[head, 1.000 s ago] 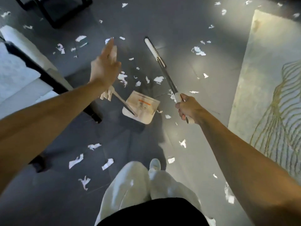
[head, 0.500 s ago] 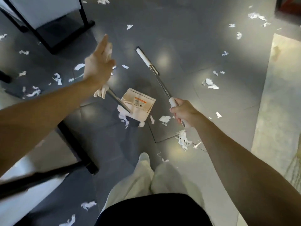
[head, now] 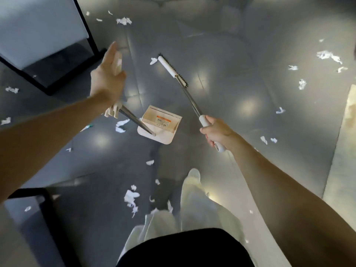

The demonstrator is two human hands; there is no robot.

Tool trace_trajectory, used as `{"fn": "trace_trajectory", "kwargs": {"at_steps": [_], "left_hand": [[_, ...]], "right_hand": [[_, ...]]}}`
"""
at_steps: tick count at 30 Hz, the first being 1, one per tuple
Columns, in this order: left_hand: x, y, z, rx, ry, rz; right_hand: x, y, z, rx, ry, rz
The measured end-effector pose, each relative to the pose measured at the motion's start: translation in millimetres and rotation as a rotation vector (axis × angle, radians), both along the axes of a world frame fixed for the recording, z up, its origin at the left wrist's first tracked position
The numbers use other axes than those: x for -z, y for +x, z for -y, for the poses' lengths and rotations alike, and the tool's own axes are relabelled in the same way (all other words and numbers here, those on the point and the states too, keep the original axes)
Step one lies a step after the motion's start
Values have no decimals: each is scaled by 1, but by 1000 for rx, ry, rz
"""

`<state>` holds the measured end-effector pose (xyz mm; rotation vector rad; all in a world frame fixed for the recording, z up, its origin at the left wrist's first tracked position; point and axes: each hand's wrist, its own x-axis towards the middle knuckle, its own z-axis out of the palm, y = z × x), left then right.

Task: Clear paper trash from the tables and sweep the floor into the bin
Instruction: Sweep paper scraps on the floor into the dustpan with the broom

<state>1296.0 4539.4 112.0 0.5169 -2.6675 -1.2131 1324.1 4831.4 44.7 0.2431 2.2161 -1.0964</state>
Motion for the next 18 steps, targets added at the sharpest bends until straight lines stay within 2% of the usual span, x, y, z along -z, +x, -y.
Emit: {"fn": "trace_trajectory", "kwargs": {"at_steps": [6, 10, 18], "left_hand": [[-7, -176, 17, -91, -70, 0], [-3, -293, 45, -186, 39, -18], [-10, -561, 113, -165, -2, -2]], "right_hand": [[-8, -203, 12, -115, 21, 23], [7, -336, 47, -132, 19, 26], [9, -615, 131, -173, -35, 48]]}}
